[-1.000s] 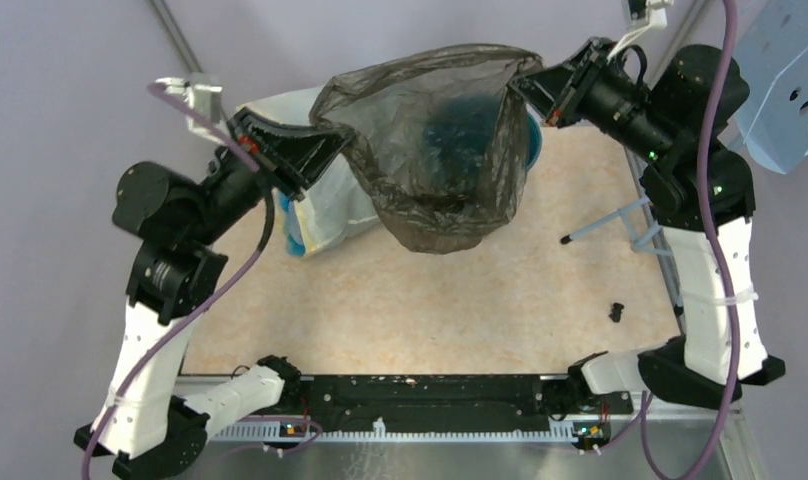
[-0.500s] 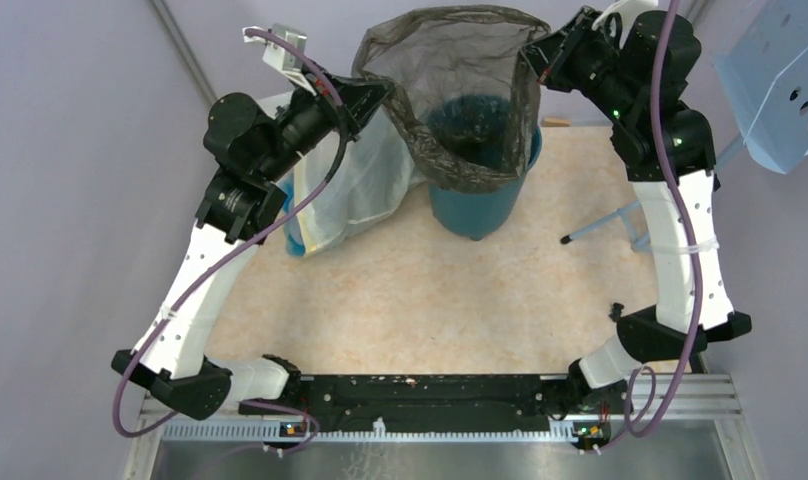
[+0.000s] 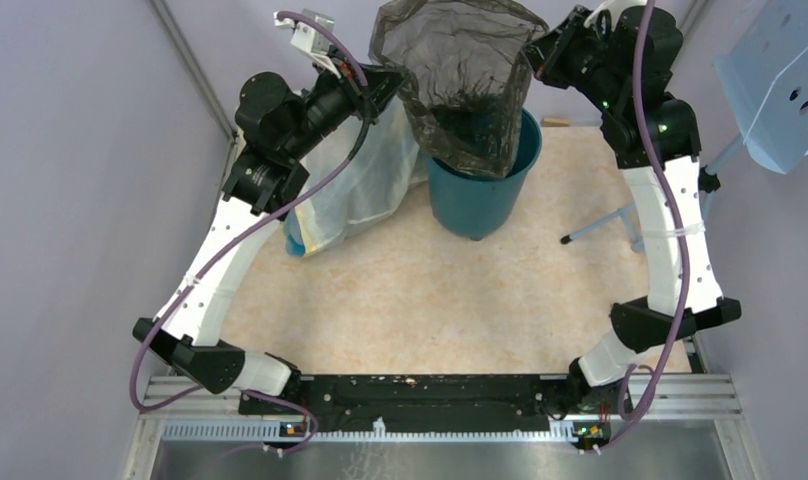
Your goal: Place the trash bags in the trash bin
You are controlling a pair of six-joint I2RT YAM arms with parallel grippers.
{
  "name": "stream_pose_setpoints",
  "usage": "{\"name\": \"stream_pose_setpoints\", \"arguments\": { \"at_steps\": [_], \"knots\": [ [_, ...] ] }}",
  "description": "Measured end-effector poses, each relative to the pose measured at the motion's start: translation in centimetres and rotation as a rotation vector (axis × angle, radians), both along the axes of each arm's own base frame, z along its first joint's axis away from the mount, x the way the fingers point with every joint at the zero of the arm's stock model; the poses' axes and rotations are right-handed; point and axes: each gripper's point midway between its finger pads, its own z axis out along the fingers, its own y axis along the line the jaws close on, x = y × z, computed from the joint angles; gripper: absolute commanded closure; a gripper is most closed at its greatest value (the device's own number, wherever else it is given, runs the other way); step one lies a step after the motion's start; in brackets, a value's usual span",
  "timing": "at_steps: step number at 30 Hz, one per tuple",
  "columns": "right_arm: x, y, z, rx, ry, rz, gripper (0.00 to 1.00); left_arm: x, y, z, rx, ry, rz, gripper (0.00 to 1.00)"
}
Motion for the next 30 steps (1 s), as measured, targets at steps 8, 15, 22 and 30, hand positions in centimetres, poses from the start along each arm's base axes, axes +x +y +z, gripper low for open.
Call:
{"name": "stream_pose_setpoints", "arguments": {
  "at_steps": [8,15,22,30],
  "knots": [
    [-2.3,-0.7,-0.9,-0.020,0.029,0.009,1.00,-1.9,0.6,-0.2,-0.013,0.028,-0.026,1.00],
    [-4.5,-2.0,-4.1,-0.029,0.119,-0.030,1.00,-3.9,1.5,0.0,-0.037,0.043,-0.032,1.00],
    [-2.8,-3.0,-7.0,-0.078,0.222,-0.104,1.00,-1.6,0.3,-1.6,-0.026,0.089,-0.034,1.00],
    [1.8,-7.2,-10.4,-0.143,0.323,-0.261,1.00,3.9,-3.0,-6.8,-0.001,0.212,-0.053,1.00]
  ]
}}
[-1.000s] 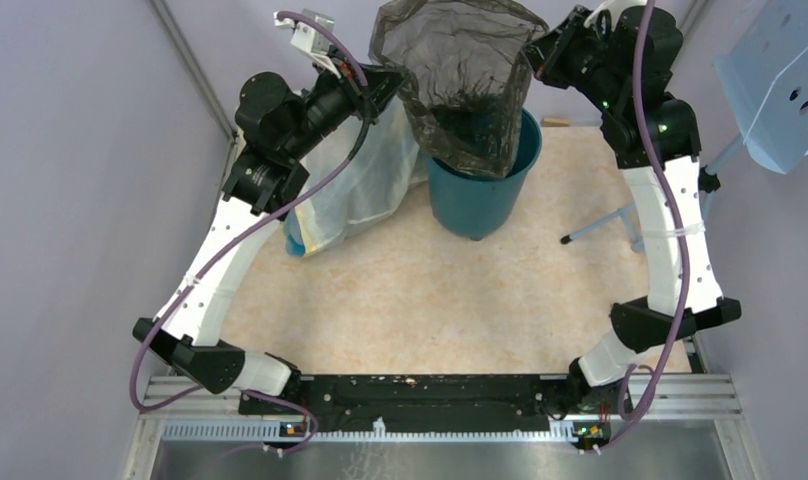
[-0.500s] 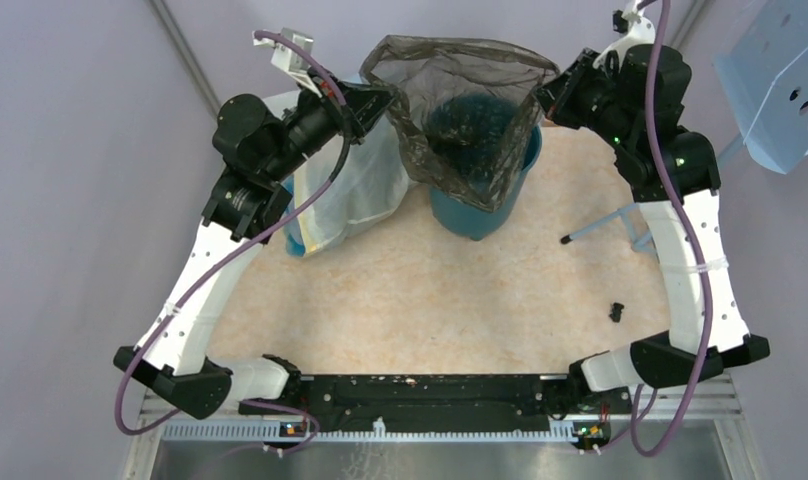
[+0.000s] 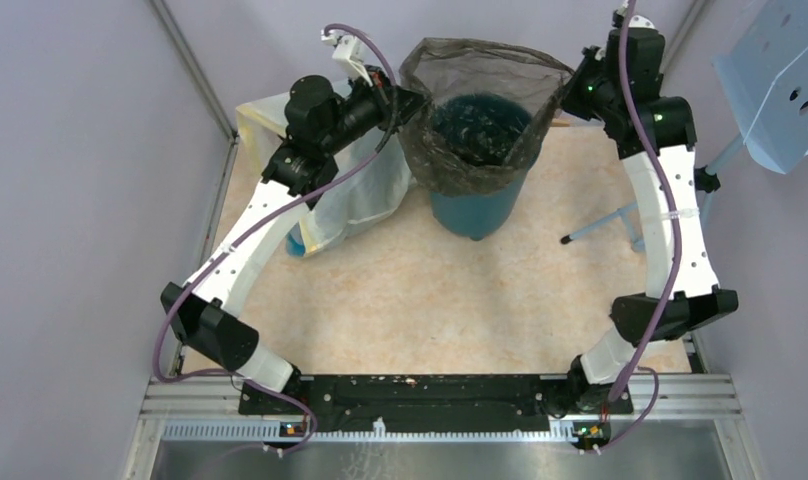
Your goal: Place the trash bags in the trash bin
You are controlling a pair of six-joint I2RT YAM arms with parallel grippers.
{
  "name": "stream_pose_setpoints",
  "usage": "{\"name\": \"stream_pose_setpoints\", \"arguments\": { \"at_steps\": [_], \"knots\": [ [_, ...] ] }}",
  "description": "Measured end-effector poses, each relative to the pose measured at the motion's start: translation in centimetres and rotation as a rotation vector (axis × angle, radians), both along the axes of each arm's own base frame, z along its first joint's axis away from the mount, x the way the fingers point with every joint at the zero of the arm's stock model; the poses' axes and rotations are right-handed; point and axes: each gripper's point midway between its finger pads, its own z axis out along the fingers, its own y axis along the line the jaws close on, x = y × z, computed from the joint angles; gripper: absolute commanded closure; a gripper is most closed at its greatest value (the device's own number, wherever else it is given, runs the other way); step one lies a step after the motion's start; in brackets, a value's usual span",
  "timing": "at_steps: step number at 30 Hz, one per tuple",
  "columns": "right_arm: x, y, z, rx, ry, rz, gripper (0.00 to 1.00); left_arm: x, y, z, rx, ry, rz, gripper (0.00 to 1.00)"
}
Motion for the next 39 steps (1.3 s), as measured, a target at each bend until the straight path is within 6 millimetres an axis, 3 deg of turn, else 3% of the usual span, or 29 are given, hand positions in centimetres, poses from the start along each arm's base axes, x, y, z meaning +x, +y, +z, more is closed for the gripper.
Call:
{"name": "stream_pose_setpoints", "arguments": {
  "at_steps": [3,7,12,18,25,27,30,31,35,39],
  "knots": [
    [0.9,-2.7,-0.6,-0.005,0.012,-0.068,1.00,0.8,-0.5,-2.0,-0.003,0.041,-0.003,1.00],
    [2.5,-5.0,-1.6,-0.008,0.026,-0.125,1.00,2.2,-1.4,-2.5,-0.018,0.043,-0.009,1.00],
    [4.8,-5.9,-3.8,-0.019,0.073,-0.150,1.00,5.3,-3.5,-1.4,-0.049,0.019,-0.034,1.00],
    [5.7,-6.5,-4.2,-0.016,0.079,-0.167,1.00,8.3,-5.8,-0.5,-0.103,-0.006,-0.080,1.00],
    [6.0,-5.8,-3.5,0.018,0.019,-0.136,0.98,11.5,-7.1,-6.0,-0.014,0.030,-0.066,1.00],
    [6.0,-5.5,-3.4,0.025,0.011,-0.121,0.88,12.5,-7.5,-7.3,0.008,0.028,-0.059,1.00],
    [5.9,-5.1,-3.2,0.030,0.009,-0.100,0.53,13.4,-8.0,-8.9,0.027,0.033,-0.068,1.00],
    [5.9,-5.0,-3.3,0.027,0.011,-0.091,0.47,13.6,-8.2,-9.5,0.031,0.038,-0.071,1.00],
    [4.8,-4.5,-2.7,0.007,0.029,-0.035,0.39,13.8,-8.4,-10.4,0.039,0.050,-0.077,1.00],
    [3.4,-3.6,1.0,0.000,-0.044,0.033,0.32,13.7,-8.3,-9.9,0.026,0.054,-0.076,1.00]
  ]
}}
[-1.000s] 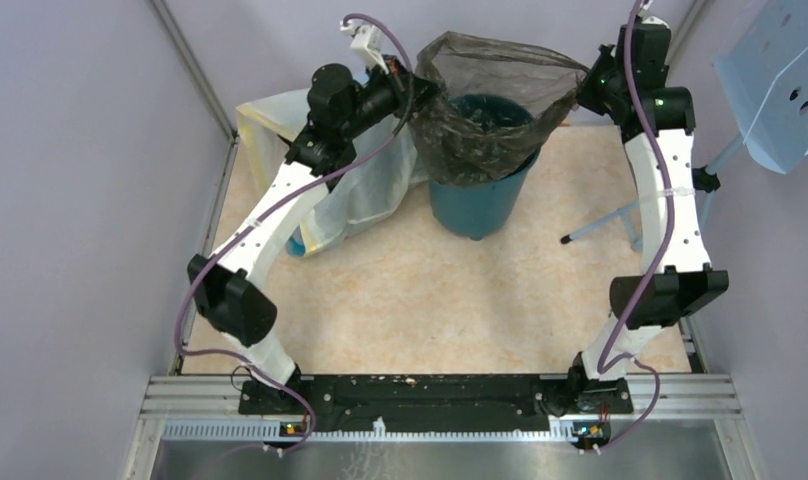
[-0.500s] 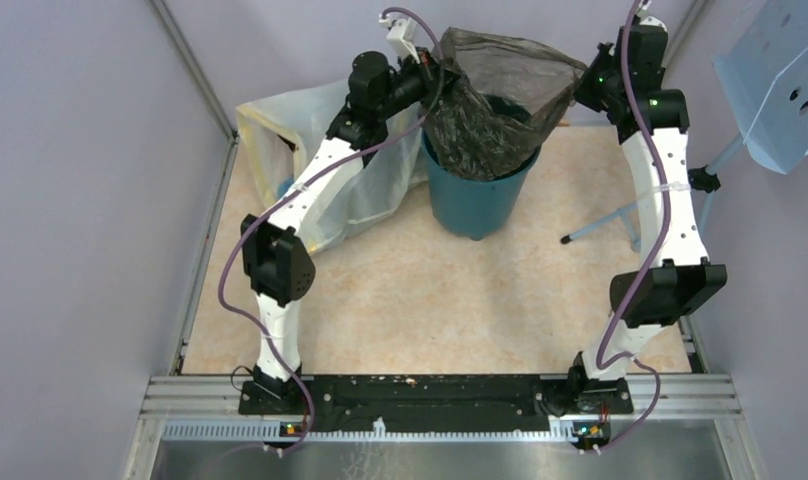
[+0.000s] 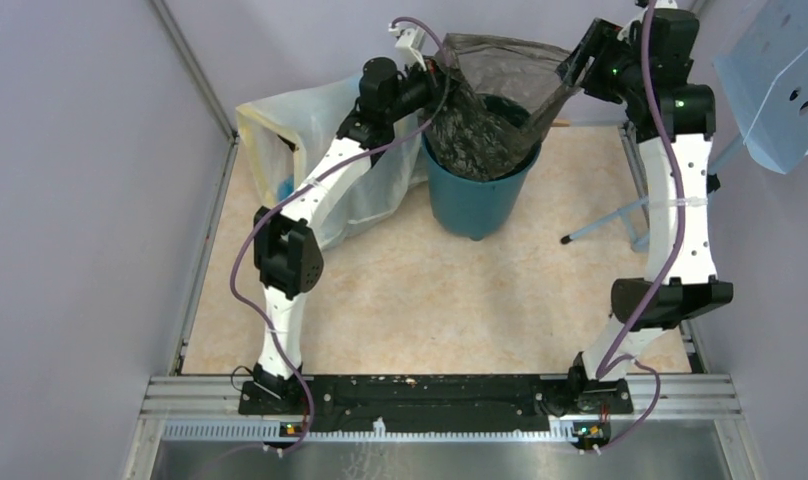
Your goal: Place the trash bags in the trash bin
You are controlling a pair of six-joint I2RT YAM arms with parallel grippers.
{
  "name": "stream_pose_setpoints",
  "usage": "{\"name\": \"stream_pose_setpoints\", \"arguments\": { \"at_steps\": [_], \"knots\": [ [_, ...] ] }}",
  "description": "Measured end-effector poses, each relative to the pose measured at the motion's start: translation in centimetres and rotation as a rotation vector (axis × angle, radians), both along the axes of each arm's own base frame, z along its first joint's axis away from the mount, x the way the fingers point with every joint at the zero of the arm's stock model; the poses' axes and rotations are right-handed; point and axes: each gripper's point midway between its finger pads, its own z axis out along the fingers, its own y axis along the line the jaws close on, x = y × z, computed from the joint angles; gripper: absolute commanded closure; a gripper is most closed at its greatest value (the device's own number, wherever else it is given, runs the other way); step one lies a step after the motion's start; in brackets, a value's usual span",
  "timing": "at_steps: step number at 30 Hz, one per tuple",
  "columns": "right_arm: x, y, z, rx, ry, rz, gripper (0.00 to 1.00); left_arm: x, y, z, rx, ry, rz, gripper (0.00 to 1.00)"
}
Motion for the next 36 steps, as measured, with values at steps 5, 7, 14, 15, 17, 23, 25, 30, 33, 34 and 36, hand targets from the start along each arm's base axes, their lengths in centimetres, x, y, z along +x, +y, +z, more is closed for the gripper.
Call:
{"name": "stream_pose_setpoints", "arguments": {
  "at_steps": [5,7,14,15,17,23,25,30,33,34,36],
  "knots": [
    [-2.9,1.8,2.1,0.023,-0.028,0.087,0.22,-2.6,0.8,0.2,-0.064,0.106,-0.002,1.00],
    [-3.8,3.0,2.2,0.024,-0.015,0.120,0.20,-4.0,1.4,0.7,-0.090,0.136,-0.001,1.00],
    [-9.4,14.6,2.5,-0.067,-0.022,0.494,0.20,-6.3,2.4,5.0,-0.144,0.092,-0.002,1.00],
    [-10.3,16.0,2.4,-0.085,-0.030,0.551,0.22,-6.5,2.5,5.3,-0.149,0.088,-0.004,1.00],
    [-11.1,17.2,2.4,-0.119,-0.049,0.617,0.27,-6.6,2.5,5.6,-0.157,0.088,-0.006,1.00],
    [-10.8,17.9,1.0,-0.189,-0.044,0.686,0.31,-6.6,2.5,5.3,-0.156,0.109,-0.006,1.00],
    [-10.9,18.3,-0.1,-0.201,-0.016,0.712,0.28,-6.6,2.5,5.2,-0.155,0.111,-0.006,1.00],
    [-11.3,20.1,-4.7,-0.229,0.080,0.791,0.36,-6.8,2.4,5.1,-0.149,0.119,-0.012,1.00],
    [-11.1,20.9,-8.6,-0.257,0.163,0.804,0.52,-7.0,2.4,5.6,-0.152,0.110,-0.024,1.00],
    [-11.0,20.8,-9.6,-0.271,0.190,0.792,0.59,-7.1,2.3,5.9,-0.153,0.106,-0.028,1.00],
    [-10.3,20.3,-10.9,-0.300,0.216,0.751,0.70,-7.2,2.3,6.2,-0.155,0.100,-0.033,1.00]
  ]
}}
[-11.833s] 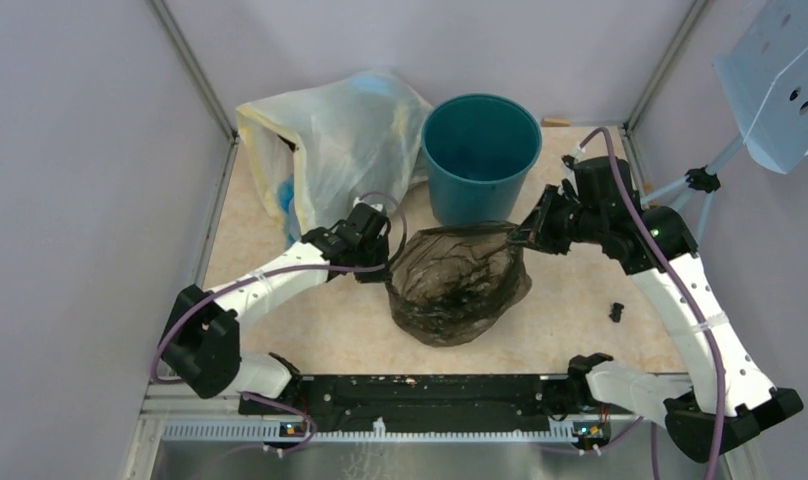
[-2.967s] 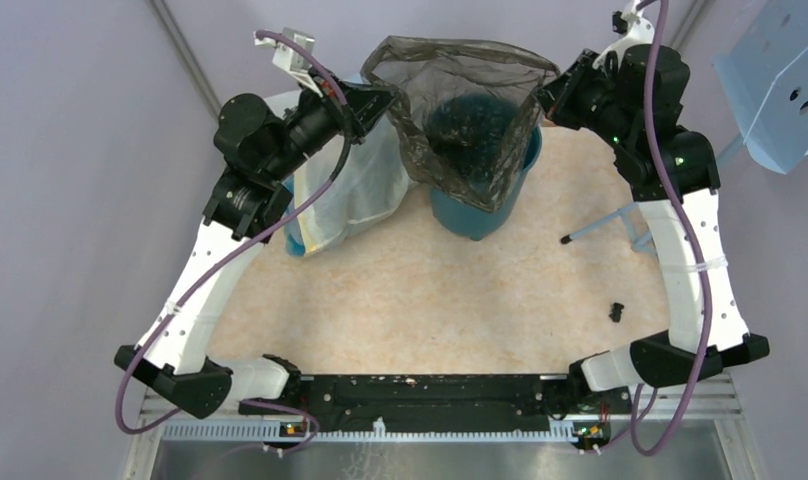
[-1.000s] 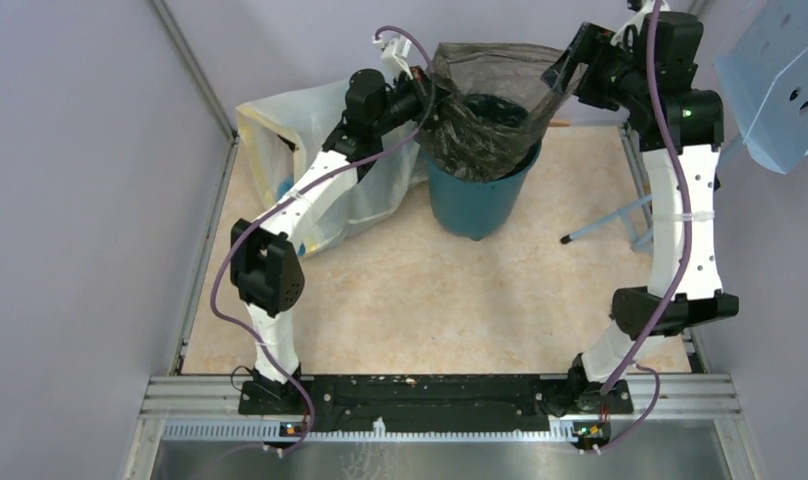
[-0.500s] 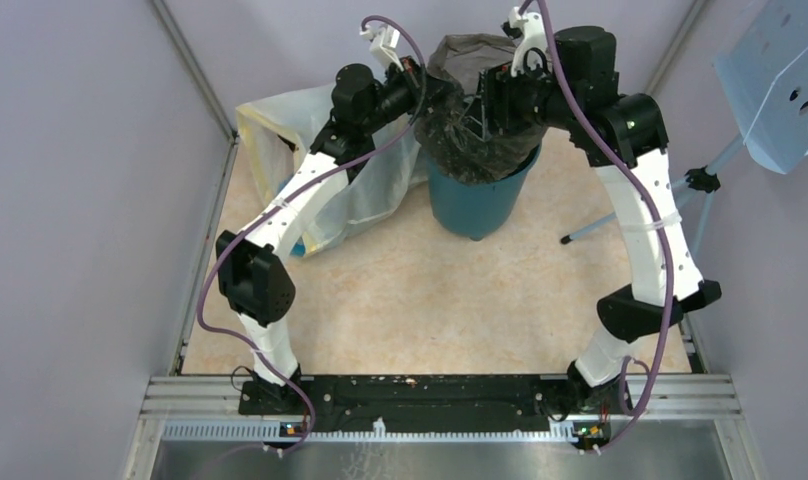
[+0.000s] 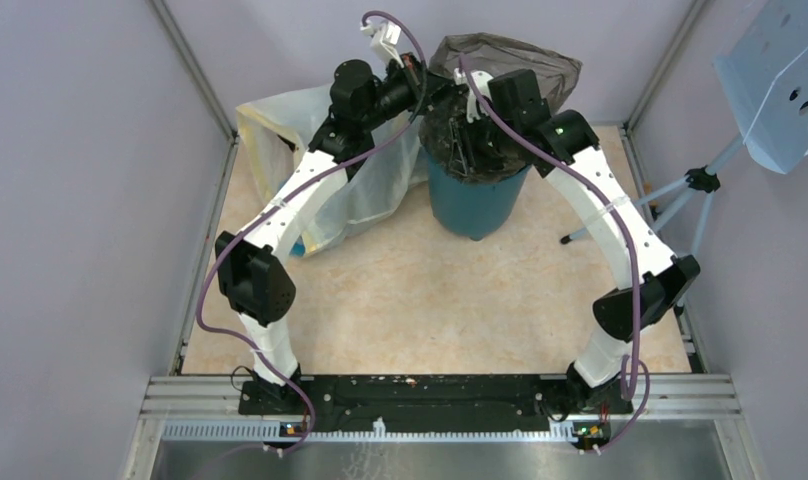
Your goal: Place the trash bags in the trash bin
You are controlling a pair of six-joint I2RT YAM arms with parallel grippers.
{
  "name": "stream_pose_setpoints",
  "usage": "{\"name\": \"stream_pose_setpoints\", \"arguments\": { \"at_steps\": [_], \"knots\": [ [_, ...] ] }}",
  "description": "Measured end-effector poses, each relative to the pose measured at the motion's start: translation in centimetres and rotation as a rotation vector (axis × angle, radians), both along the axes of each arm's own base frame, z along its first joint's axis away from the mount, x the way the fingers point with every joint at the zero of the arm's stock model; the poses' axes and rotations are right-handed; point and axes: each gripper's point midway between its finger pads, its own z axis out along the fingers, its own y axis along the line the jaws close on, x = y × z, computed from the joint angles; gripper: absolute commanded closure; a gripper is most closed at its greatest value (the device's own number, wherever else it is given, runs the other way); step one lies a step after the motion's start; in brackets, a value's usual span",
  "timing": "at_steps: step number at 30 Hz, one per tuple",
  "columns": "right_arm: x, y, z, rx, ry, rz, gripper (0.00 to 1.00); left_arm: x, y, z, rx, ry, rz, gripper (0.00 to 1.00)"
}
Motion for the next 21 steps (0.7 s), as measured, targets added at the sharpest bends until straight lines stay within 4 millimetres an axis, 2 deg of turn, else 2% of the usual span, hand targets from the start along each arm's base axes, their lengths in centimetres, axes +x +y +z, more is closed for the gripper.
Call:
{"name": "stream_pose_setpoints", "arguments": {
  "at_steps": [3,6,9,14,18,21],
  "knots": [
    [1.5,-1.0,-0.4,-0.036,-0.037,-0.085,0.84,0.0,0.0,-0.1,0.002,0.004,-0.002,1.00],
    [3.0,-2.1,-0.8,-0.074,-0.073,-0.172,0.84,-0.1,0.0,-0.3,0.008,0.013,-0.004,1.00],
    [3.7,-3.1,-1.2,-0.113,-0.091,-0.228,0.76,-0.1,-0.1,-0.6,0.014,0.022,-0.008,1.00],
    [4.3,-3.1,-3.1,-0.158,-0.057,-0.238,0.59,-0.2,-0.2,-1.5,0.029,0.042,-0.017,1.00],
    [4.0,-3.2,-4.1,-0.183,-0.026,-0.230,0.46,-0.3,-0.2,-4.3,0.063,0.095,-0.028,1.00],
    [3.8,-3.3,-3.7,-0.185,-0.032,-0.220,0.36,-0.5,-0.3,-6.4,0.099,0.135,-0.041,1.00]
  ]
}}
